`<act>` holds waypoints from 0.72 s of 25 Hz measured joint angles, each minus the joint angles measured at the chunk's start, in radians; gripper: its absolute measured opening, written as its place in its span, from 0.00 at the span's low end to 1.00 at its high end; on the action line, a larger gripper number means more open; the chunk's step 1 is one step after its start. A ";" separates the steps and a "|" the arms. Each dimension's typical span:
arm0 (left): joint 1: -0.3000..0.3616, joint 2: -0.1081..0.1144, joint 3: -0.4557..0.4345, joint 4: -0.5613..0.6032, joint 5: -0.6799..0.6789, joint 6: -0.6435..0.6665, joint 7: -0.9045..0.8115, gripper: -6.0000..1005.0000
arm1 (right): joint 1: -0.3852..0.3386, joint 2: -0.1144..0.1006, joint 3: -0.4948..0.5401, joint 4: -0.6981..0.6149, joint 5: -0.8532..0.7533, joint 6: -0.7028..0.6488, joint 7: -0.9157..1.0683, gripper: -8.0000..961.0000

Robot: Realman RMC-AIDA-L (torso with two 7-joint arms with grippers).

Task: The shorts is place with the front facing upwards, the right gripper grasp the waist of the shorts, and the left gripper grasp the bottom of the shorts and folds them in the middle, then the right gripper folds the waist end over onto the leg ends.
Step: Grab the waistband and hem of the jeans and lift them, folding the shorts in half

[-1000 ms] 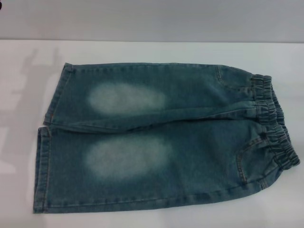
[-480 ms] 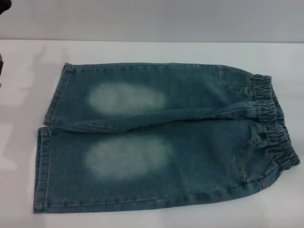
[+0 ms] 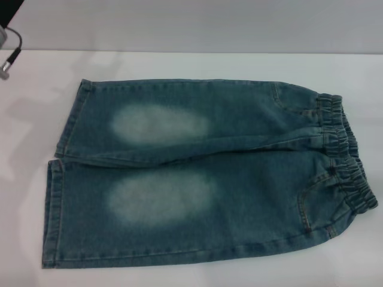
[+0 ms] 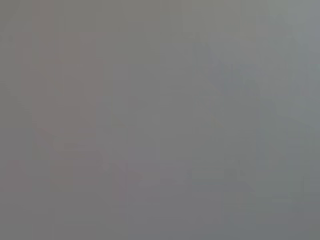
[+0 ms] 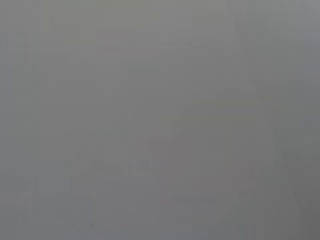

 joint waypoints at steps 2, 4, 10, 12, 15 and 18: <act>-0.012 0.033 0.003 0.021 0.084 -0.027 -0.109 0.63 | -0.003 0.000 0.000 -0.003 0.000 0.010 0.024 0.46; -0.026 0.070 0.003 0.038 0.175 -0.036 -0.219 0.63 | -0.006 -0.001 0.000 -0.008 0.001 0.031 0.053 0.46; -0.052 0.174 -0.002 0.129 0.477 -0.015 -0.657 0.63 | -0.009 -0.004 0.000 -0.030 0.001 0.084 0.081 0.46; -0.053 0.189 -0.004 0.148 0.531 -0.006 -0.738 0.63 | -0.009 -0.003 0.000 -0.037 0.001 0.092 0.081 0.46; -0.055 0.201 -0.007 0.164 0.574 0.003 -0.806 0.63 | -0.011 -0.003 0.003 -0.048 0.004 0.093 0.081 0.46; -0.072 0.240 -0.101 0.204 0.865 0.108 -1.118 0.63 | -0.013 -0.003 0.010 -0.057 0.009 0.093 0.081 0.46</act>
